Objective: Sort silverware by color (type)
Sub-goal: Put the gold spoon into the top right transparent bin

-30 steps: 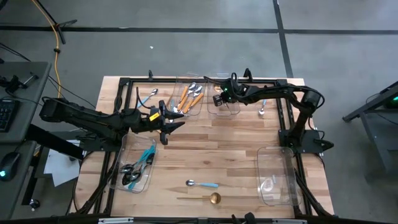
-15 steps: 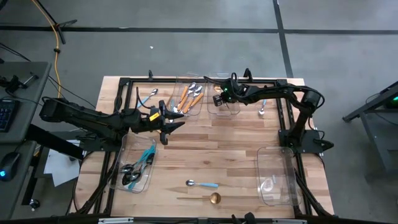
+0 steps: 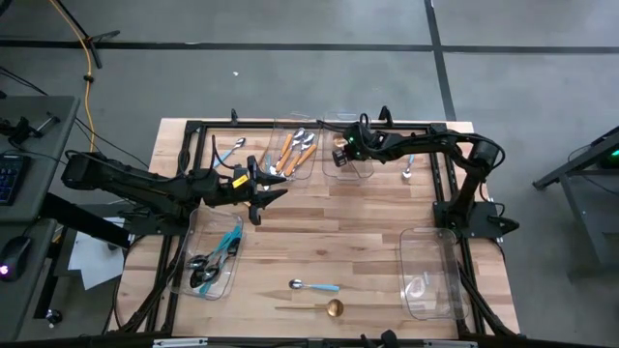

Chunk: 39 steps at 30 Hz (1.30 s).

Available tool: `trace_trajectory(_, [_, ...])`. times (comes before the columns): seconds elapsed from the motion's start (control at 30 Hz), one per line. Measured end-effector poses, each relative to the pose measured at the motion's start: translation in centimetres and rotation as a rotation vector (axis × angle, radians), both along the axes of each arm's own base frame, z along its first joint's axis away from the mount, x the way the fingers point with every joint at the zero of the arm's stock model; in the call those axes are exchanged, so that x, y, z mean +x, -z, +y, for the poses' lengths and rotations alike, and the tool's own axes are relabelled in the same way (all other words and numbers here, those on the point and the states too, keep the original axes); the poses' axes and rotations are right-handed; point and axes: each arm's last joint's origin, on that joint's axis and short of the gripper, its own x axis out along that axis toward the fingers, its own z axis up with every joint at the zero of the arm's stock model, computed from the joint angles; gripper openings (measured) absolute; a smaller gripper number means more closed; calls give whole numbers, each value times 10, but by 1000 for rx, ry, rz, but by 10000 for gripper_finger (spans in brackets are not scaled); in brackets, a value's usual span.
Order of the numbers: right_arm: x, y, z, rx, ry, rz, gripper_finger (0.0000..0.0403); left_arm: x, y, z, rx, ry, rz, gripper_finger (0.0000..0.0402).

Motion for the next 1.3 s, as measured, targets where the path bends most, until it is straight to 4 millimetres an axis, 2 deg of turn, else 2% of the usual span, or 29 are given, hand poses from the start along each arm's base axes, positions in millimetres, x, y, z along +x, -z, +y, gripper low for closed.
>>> trace_trajectory(0.6, [0, 0, 0, -3, -5, 5, 24, 0, 0, 0, 0, 0, 0, 141])
trace_trajectory(0.7, [0, 0, 0, -10, -14, 6, 47, 0, 0, 0, 0, 0, 0, 141])
trace_trajectory(1.03, [1, 0, 0, -13, -17, 3, 168, 0, 0, 0, 0, 0, 0, 141])
trace_trajectory(1.2, [1, -1, 0, -26, -37, 7, 193, 0, 0, 0, 0, 0, 0, 141])
trace_trajectory(1.3, [0, -12, 1, -40, -80, -20, 194, 0, 0, 0, 3, 0, 0, 141])
